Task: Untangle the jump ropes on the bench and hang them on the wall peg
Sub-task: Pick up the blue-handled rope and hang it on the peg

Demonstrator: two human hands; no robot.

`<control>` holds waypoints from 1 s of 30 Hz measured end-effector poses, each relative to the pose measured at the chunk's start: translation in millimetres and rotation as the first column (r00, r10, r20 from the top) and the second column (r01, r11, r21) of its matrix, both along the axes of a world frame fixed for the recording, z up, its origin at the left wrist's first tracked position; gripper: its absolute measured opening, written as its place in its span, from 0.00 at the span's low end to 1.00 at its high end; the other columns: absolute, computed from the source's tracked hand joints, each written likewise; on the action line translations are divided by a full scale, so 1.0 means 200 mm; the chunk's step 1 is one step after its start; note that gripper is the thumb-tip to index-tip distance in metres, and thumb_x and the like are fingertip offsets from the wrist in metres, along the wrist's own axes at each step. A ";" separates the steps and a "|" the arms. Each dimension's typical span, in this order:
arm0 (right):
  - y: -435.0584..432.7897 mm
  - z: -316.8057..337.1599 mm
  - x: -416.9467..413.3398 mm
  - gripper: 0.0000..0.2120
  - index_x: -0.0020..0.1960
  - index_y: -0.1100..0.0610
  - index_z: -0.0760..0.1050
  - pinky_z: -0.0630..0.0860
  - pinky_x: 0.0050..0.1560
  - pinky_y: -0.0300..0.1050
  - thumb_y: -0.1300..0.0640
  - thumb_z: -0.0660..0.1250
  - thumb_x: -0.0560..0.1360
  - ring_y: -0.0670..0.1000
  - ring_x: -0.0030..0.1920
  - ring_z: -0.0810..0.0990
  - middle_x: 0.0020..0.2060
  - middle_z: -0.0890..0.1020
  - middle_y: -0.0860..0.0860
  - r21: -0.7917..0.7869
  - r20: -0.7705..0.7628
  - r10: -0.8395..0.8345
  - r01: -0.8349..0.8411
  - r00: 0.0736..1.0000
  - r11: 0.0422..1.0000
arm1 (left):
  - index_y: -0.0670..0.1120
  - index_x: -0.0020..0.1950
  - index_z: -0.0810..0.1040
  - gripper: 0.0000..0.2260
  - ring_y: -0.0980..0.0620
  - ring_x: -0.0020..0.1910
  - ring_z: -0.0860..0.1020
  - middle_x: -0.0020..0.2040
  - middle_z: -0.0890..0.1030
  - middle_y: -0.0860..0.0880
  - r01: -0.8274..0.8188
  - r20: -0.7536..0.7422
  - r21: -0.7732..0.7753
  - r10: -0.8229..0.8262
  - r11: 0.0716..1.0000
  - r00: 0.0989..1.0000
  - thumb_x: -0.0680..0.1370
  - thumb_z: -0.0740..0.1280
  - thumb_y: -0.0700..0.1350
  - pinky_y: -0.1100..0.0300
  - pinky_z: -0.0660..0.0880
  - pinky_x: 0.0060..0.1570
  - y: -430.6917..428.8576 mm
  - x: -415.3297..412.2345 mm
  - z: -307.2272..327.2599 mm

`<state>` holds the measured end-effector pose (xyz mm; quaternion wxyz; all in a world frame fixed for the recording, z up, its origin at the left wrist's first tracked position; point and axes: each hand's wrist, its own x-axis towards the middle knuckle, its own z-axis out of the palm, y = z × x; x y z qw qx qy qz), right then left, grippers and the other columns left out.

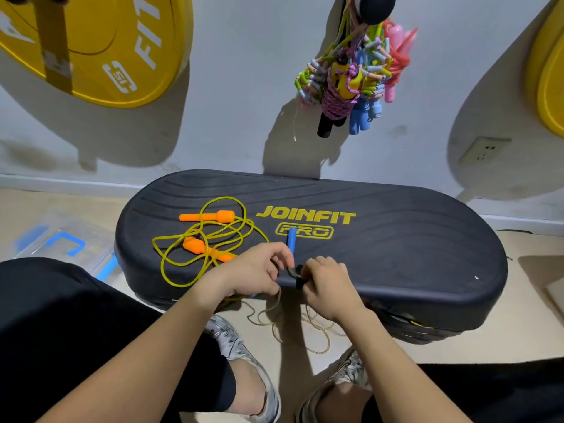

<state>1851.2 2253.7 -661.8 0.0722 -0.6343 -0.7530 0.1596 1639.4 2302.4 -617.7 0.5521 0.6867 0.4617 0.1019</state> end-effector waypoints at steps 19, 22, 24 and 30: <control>-0.03 0.84 -0.02 0.09 0.44 0.51 0.73 0.72 0.40 0.52 0.50 0.65 0.82 0.50 0.35 0.73 0.32 0.79 0.47 0.034 -0.780 -0.080 0.169 0.621 0.985 | 0.47 0.54 0.80 0.12 0.46 0.44 0.78 0.46 0.83 0.46 -0.115 0.148 0.344 0.067 0.932 0.987 0.83 0.65 0.54 0.40 0.76 0.53 -0.07 0.10 0.44; -0.02 0.96 0.01 0.08 0.44 0.50 0.72 0.74 0.41 0.53 0.52 0.62 0.82 0.49 0.35 0.74 0.31 0.79 0.48 0.065 -0.673 -0.072 0.156 0.737 0.986 | 0.46 0.55 0.78 0.08 0.44 0.45 0.84 0.44 0.85 0.47 -0.073 0.210 0.334 0.001 0.940 0.978 0.87 0.64 0.50 0.43 0.80 0.52 -0.04 0.08 0.59; -0.01 1.03 0.03 0.05 0.50 0.46 0.73 0.72 0.40 0.48 0.51 0.59 0.84 0.45 0.34 0.75 0.31 0.79 0.47 0.089 -0.585 -0.017 0.085 0.811 0.992 | 0.45 0.55 0.76 0.05 0.48 0.39 0.82 0.40 0.83 0.49 -0.016 0.199 0.315 -0.050 0.949 0.979 0.87 0.64 0.46 0.50 0.80 0.45 -0.01 0.08 0.68; 0.08 1.28 0.03 0.11 0.60 0.49 0.72 0.77 0.45 0.56 0.45 0.57 0.87 0.61 0.49 0.80 0.45 0.83 0.56 0.195 -0.050 0.135 -0.123 0.990 0.973 | 0.49 0.59 0.69 0.14 0.55 0.36 0.79 0.43 0.84 0.50 0.163 -0.073 0.452 -0.146 0.877 0.987 0.80 0.72 0.42 0.55 0.77 0.40 0.16 0.12 0.94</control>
